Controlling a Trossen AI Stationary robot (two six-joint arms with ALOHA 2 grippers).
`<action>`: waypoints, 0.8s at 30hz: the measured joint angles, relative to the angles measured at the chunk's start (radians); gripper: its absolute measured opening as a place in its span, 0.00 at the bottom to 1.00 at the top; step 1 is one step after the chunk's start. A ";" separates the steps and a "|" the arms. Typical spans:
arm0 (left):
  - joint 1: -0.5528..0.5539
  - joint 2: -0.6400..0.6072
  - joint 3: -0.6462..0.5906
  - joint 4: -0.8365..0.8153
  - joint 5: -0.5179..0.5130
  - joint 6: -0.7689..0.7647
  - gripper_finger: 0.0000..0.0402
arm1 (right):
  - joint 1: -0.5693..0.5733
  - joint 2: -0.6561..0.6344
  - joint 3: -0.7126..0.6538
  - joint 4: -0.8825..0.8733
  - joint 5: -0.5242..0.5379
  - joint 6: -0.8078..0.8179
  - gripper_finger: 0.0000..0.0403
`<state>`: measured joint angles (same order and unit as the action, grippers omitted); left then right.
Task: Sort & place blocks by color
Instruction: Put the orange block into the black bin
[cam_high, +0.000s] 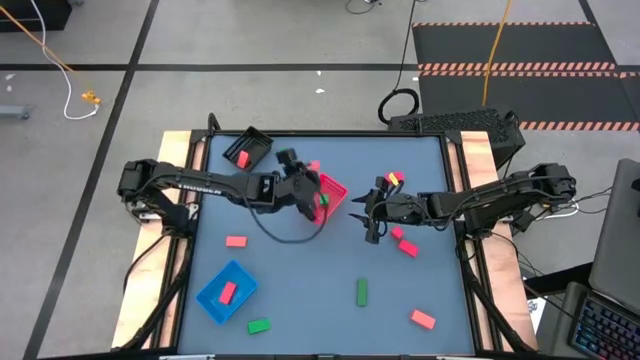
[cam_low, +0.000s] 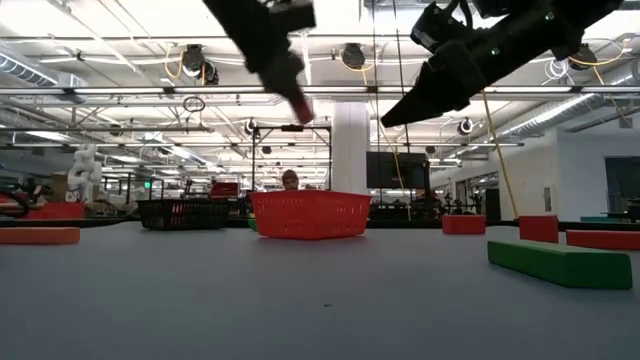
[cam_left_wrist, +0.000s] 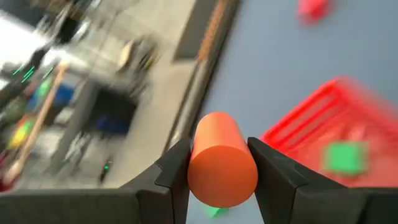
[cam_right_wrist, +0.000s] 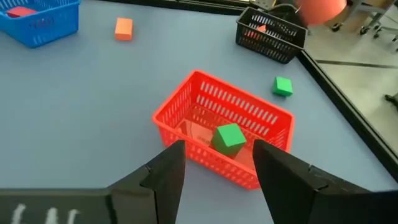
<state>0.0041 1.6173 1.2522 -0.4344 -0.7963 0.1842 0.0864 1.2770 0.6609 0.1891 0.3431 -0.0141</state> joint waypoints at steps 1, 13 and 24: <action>0.017 0.000 0.000 -0.037 -0.017 -0.025 0.34 | 0.000 0.000 0.000 0.001 0.000 0.004 0.46; 0.222 -0.001 -0.023 -0.308 -0.018 -0.224 0.33 | 0.000 0.000 0.000 0.000 -0.003 0.010 0.46; 0.439 -0.062 -0.133 -0.236 0.027 -0.214 0.33 | 0.000 0.000 0.000 -0.001 -0.004 0.010 0.45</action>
<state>0.4435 1.5552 1.1197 -0.6707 -0.7696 -0.0301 0.0864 1.2770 0.6605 0.1881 0.3393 -0.0037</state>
